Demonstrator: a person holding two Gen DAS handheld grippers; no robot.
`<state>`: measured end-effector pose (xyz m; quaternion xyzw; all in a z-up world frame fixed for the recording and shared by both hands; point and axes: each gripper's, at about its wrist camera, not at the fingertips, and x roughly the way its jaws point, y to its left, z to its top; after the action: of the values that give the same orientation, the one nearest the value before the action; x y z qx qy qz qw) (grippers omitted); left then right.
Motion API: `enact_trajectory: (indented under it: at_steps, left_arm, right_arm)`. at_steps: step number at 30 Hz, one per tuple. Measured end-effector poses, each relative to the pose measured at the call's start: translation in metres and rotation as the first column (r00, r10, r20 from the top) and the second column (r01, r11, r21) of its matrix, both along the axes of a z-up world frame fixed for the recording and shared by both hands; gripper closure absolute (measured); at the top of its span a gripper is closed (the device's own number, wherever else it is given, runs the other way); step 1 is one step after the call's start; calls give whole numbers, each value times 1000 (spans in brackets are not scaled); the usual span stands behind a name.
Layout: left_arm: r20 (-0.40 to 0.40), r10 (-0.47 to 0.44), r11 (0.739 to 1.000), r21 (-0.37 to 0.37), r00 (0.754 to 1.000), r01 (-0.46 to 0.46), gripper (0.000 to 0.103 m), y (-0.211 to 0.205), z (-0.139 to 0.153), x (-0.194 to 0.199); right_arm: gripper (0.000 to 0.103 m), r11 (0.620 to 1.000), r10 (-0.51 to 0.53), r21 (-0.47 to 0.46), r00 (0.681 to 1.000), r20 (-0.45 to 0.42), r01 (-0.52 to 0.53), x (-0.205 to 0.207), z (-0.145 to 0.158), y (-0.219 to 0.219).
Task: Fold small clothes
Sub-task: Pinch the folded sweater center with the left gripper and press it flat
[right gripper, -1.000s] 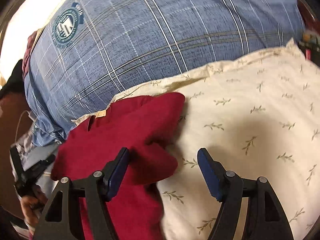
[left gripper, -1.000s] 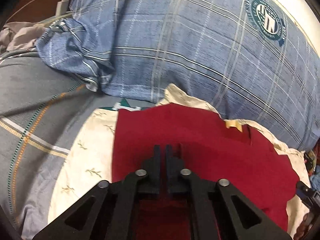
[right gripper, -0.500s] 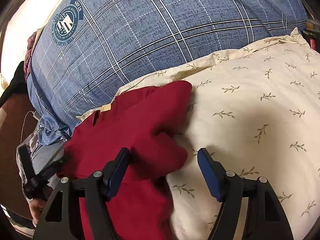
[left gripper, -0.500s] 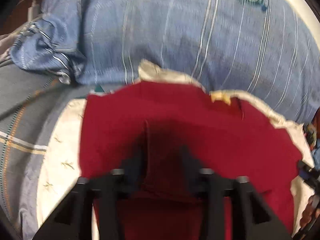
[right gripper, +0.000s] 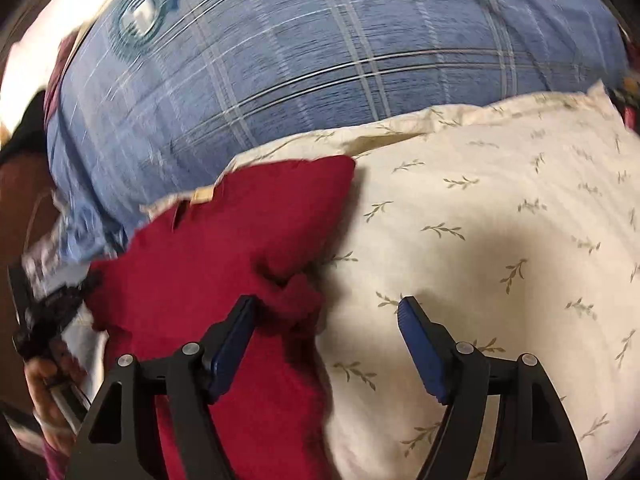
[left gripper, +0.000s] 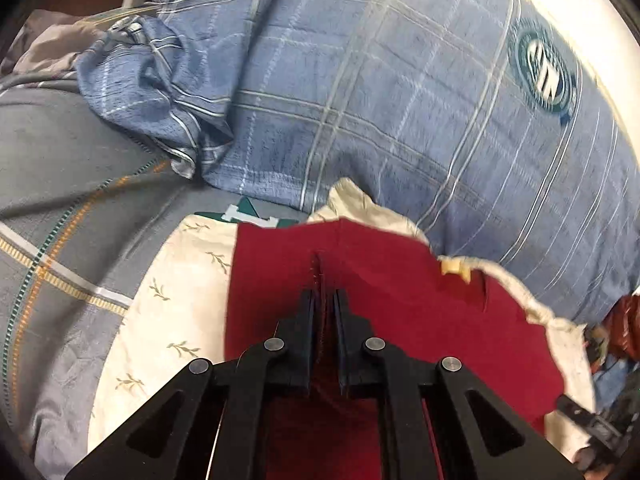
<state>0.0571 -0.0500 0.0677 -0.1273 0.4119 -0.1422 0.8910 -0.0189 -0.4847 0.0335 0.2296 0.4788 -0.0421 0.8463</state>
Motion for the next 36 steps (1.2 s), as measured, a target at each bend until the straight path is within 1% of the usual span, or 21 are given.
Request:
enact_trajectory:
  at_steps: [2, 4, 5, 7, 8, 10, 11, 13, 15, 17, 18, 19, 22, 24, 28, 29, 30, 32, 33, 34, 36]
  left_arm:
    - [27, -23, 1000, 22, 999, 22, 95, -8, 4, -1]
    - [39, -32, 999, 26, 999, 31, 95, -11, 7, -3]
    - [41, -30, 999, 30, 999, 29, 95, -11, 6, -4]
    - [31, -20, 1000, 23, 999, 19, 95, -10, 6, -6]
    - [24, -15, 1000, 14, 1000, 15, 95, -11, 6, -7]
    - [21, -14, 1000, 15, 1000, 13, 95, -12, 5, -8]
    - [22, -18, 1000, 20, 1000, 17, 95, -14, 5, -8]
    - [22, -29, 999, 22, 999, 28, 95, -18, 6, -10]
    - [24, -42, 999, 27, 999, 41, 95, -21, 7, -14]
    - [24, -60, 997, 41, 998, 59, 95, -27, 6, -16]
    - [23, -65, 997, 47, 998, 64, 95, -28, 6, -17]
    - [21, -68, 996, 55, 997, 67, 95, -30, 6, -17]
    - [-22, -82, 993, 88, 996, 84, 95, -38, -3, -17]
    - [-45, -86, 989, 114, 995, 90, 95, -43, -9, -16]
    - [-46, -76, 990, 115, 996, 81, 95, -41, -5, -16]
    - [-48, -69, 991, 115, 996, 74, 94, -38, -3, -16]
    - [-51, -61, 991, 112, 997, 66, 94, -36, -3, -16]
    - [-55, -48, 994, 97, 997, 53, 94, -32, -3, -15]
    - [-55, -47, 994, 94, 997, 52, 94, -32, -3, -15]
    - [-55, -45, 994, 100, 997, 51, 94, -33, -3, -14]
    - [-53, -48, 991, 120, 997, 54, 94, -35, -4, -15]
  right_arm:
    - [28, 998, 58, -39, 998, -2, -58, 0, 4, 6]
    - [28, 985, 141, -98, 990, -33, -143, 2, 5, 17]
    - [28, 976, 172, -127, 984, -49, -177, 2, 4, 22]
    - [28, 940, 232, -234, 969, -87, -247, 3, -1, 38]
    - [28, 918, 242, -299, 965, -101, -262, 4, -4, 45]
    - [29, 882, 177, -429, 981, -81, -194, 10, -13, 53]
    - [31, 881, 157, -444, 986, -56, -165, 13, -16, 53]
    - [31, 907, 102, -411, 995, 3, -92, 21, -21, 47]
    - [37, 936, 66, -349, 998, 18, -56, 25, -22, 38]
    - [50, 968, 26, -251, 997, 67, -8, 17, -12, 26]
    - [55, 986, -11, -166, 996, 91, 26, 11, -6, 15]
    - [64, 992, -52, -108, 994, 98, 63, 5, -1, 4]
    - [62, 986, -141, -86, 990, 30, 143, -3, -5, -15]
    - [65, 989, -140, -47, 990, -16, 140, -7, -13, -17]
    - [65, 976, -126, -184, 991, -32, 118, -19, 9, -5]
    - [61, 960, -161, -234, 987, -26, 150, -27, 20, -9]
    - [61, 956, -190, -232, 982, -9, 182, -33, 26, -19]
    - [61, 960, -238, -140, 970, 57, 244, -44, 40, -32]
    - [61, 967, -231, -86, 968, 98, 239, -43, 46, -33]
    - [61, 975, -202, -67, 972, 118, 211, -35, 51, -29]
    - [61, 988, -122, -78, 984, 129, 132, -11, 52, -11]
